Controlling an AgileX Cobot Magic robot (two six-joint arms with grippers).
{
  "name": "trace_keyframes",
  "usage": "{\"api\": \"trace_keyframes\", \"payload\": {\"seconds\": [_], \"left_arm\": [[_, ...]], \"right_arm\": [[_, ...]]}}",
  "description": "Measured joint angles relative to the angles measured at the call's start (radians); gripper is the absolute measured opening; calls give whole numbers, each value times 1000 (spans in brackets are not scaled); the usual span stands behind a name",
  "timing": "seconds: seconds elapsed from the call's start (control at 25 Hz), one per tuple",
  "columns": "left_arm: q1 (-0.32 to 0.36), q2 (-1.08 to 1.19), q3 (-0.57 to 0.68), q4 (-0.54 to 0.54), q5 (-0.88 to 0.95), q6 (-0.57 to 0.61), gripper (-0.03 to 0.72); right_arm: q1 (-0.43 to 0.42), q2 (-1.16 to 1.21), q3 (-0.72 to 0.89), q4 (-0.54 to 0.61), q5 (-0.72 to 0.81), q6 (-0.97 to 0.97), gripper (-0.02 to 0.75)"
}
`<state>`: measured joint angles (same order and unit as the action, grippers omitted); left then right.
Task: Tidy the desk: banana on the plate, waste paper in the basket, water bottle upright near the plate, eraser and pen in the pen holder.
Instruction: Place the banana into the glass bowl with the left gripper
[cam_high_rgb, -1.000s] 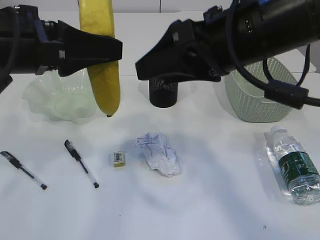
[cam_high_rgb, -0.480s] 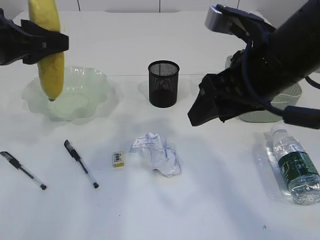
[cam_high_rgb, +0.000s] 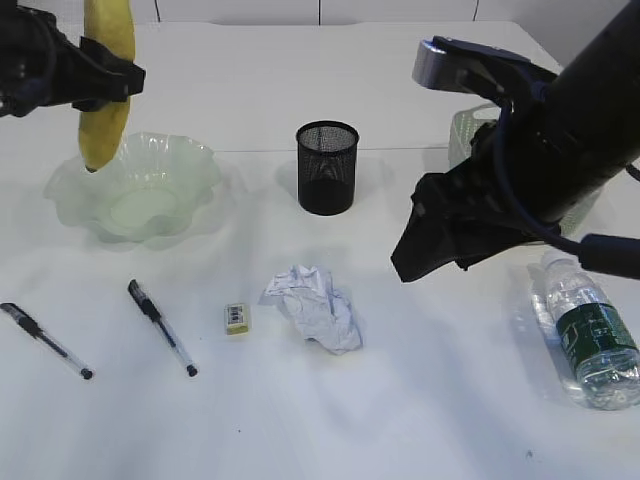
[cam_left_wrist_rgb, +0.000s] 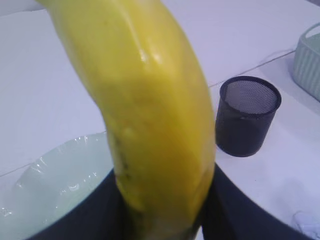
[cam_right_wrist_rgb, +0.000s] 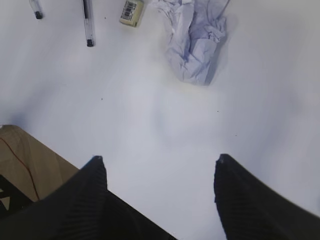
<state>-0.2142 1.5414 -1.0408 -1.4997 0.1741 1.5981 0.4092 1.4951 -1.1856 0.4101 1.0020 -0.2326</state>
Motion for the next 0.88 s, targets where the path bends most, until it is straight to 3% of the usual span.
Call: {"api": "trace_keyframes", "payload": {"seconds": [0.6, 0.88], "left_arm": [[2, 282, -172, 287, -174, 1, 251], [2, 383, -220, 499, -174, 1, 251]], "right_arm": [[0, 0, 0, -10, 35, 0, 501], [0, 0, 0, -12, 36, 0, 501]]}}
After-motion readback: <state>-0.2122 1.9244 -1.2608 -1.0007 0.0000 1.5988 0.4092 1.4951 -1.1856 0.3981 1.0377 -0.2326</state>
